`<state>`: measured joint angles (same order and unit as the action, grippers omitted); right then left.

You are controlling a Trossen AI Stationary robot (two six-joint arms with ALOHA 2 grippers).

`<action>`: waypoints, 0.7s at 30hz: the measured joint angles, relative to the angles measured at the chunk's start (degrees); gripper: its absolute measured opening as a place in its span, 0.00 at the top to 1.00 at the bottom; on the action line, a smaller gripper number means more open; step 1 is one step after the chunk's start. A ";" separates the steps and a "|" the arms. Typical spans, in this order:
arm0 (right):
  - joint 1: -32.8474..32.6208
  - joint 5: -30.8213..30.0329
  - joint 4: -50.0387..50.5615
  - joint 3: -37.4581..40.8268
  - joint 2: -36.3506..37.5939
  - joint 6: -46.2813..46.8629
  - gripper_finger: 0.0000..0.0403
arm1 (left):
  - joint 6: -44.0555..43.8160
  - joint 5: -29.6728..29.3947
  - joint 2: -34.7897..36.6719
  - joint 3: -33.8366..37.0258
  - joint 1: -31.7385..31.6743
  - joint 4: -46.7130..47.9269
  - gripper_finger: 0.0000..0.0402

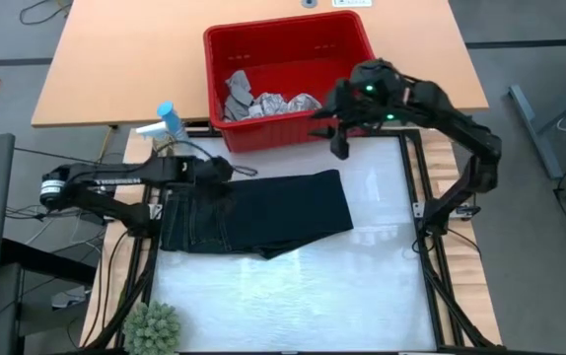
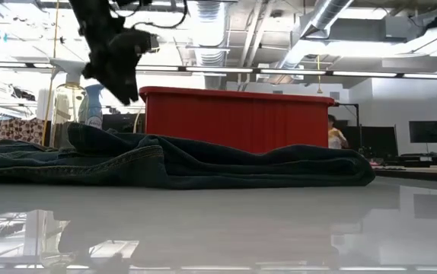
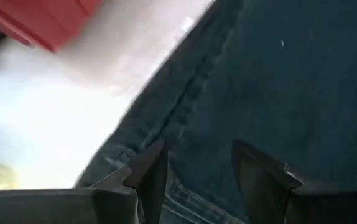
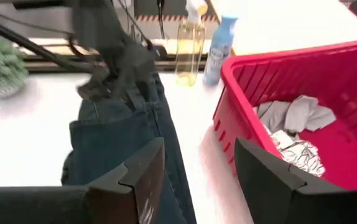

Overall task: Fold Laundry from Bin
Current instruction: Fold the blue jeans

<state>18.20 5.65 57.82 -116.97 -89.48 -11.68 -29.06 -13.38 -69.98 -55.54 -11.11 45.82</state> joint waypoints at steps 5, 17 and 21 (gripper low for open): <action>-0.15 -2.76 1.95 0.02 2.64 1.62 0.46 | 3.13 7.15 -2.32 0.37 -5.76 -0.42 0.59; -0.11 -2.99 7.13 0.04 2.00 3.32 0.46 | 10.88 9.80 -12.45 0.03 -7.91 -0.28 0.59; -0.55 -2.94 6.88 0.04 1.89 3.77 0.46 | 11.40 7.54 -14.84 0.03 -7.27 -0.09 0.59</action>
<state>17.64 2.71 64.70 -116.92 -87.59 -7.92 -17.67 -5.84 -84.82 -55.51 -18.38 45.74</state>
